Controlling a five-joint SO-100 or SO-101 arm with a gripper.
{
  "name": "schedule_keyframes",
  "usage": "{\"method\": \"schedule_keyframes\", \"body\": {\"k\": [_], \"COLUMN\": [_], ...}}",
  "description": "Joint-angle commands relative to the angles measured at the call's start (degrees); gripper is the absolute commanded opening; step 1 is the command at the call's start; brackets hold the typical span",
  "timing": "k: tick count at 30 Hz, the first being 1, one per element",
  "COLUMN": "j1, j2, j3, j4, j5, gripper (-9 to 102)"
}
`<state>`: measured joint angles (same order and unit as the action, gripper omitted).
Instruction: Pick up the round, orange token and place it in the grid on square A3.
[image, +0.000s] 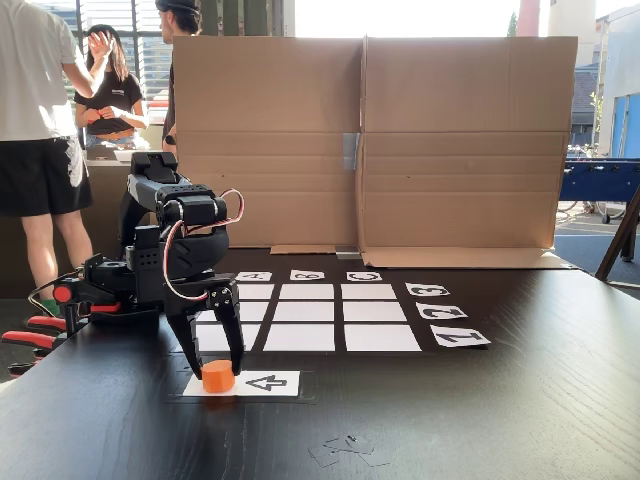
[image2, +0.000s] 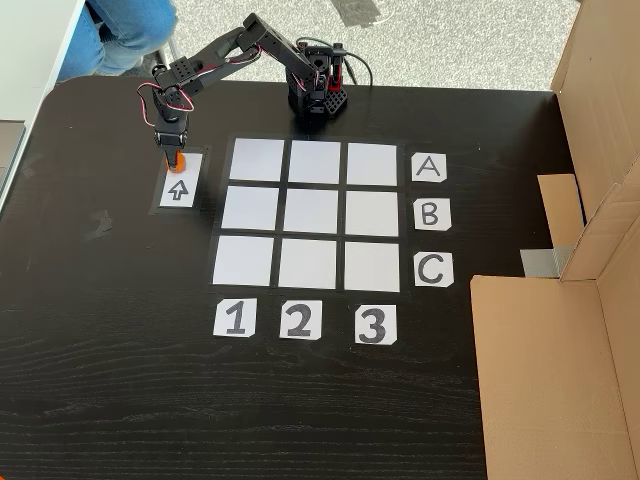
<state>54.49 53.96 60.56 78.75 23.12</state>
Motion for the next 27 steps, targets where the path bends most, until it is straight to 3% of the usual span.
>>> {"method": "schedule_keyframes", "body": {"k": [1,16,21,27], "j1": [0.8,-0.3,-7.4,-23.0], "j2": [7.6,43.1,53.2,61.3], "j3": [2.5,22.5,27.5,28.1], "j4": [-0.7,-1.1,0.9,8.8], "j5": [-3.7,-19.0,-19.5,-18.8], "gripper": [-1,-1,-1,-1]}}
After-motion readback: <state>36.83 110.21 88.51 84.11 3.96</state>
